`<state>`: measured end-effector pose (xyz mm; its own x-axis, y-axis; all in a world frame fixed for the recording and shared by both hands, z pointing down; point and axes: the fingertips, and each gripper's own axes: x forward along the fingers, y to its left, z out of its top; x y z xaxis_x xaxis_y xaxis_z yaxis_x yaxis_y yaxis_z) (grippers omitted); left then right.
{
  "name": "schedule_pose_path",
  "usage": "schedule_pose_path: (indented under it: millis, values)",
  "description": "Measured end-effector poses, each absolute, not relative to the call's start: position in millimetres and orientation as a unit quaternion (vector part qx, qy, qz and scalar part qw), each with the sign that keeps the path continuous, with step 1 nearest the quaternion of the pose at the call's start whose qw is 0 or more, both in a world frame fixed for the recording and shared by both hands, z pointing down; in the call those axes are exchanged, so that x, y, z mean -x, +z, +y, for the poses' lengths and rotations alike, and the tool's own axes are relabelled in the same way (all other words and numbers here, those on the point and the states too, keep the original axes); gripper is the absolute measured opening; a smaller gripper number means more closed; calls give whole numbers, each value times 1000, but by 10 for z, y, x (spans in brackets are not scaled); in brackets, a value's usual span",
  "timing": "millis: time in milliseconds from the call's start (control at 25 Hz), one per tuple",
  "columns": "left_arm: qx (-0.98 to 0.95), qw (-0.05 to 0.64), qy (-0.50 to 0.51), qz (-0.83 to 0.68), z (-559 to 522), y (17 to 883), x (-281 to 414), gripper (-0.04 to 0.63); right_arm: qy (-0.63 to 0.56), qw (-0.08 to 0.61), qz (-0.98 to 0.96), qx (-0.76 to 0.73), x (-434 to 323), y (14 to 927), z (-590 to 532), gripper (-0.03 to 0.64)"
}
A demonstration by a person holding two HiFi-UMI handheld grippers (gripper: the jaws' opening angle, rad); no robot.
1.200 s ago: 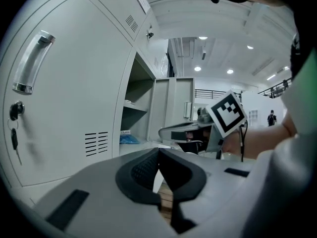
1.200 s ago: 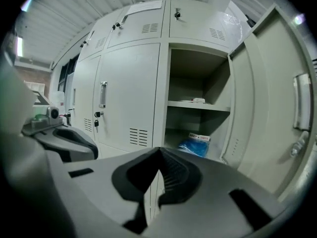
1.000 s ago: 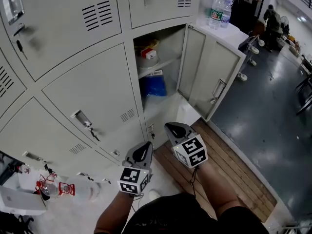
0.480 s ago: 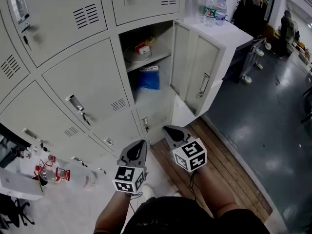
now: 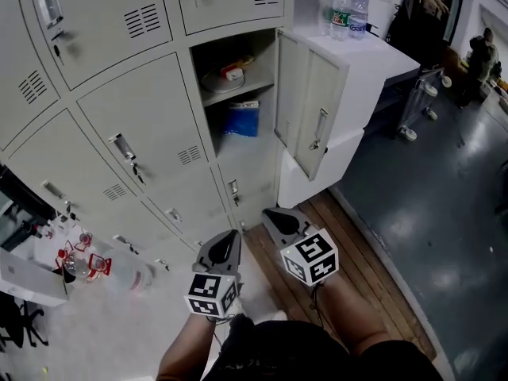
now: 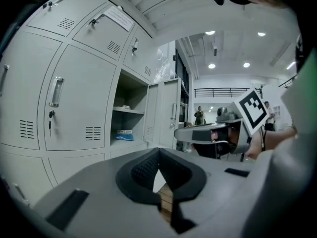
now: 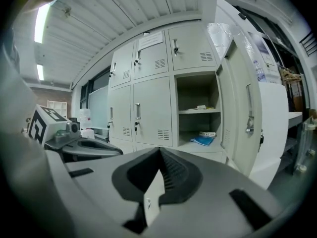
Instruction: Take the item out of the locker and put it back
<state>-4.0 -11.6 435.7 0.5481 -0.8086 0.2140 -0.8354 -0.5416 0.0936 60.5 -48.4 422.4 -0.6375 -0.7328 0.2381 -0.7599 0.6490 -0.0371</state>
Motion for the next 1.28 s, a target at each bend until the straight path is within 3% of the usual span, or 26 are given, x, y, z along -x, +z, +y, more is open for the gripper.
schedule_pose_path:
  millis: [1280]
  values:
    - [-860, 99, 71, -495, 124, 4480, -230, 4, 76, 96, -914, -387, -850, 4366, -213, 0]
